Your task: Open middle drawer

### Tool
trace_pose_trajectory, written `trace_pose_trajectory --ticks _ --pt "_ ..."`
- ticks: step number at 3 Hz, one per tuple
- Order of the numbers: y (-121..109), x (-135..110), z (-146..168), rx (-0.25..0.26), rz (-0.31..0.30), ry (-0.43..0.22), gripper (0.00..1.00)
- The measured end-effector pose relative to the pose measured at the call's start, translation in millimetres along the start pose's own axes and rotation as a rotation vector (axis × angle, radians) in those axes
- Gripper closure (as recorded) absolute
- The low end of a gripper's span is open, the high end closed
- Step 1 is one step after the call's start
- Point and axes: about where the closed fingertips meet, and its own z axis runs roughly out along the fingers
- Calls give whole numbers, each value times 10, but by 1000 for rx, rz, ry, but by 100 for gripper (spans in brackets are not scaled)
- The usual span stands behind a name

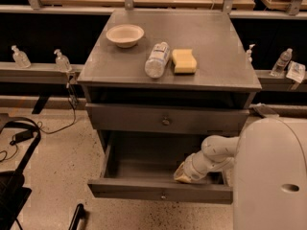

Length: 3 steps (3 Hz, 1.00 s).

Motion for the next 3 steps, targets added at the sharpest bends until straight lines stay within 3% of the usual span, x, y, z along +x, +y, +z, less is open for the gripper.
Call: trace_pose_trajectory --ticks 1,2,3 --pt "0 0 0 0 0 0 100" --pt "26 -18 -83 16 33 -75 100" --pt "-30 -196 -275 73 122 -332 100"
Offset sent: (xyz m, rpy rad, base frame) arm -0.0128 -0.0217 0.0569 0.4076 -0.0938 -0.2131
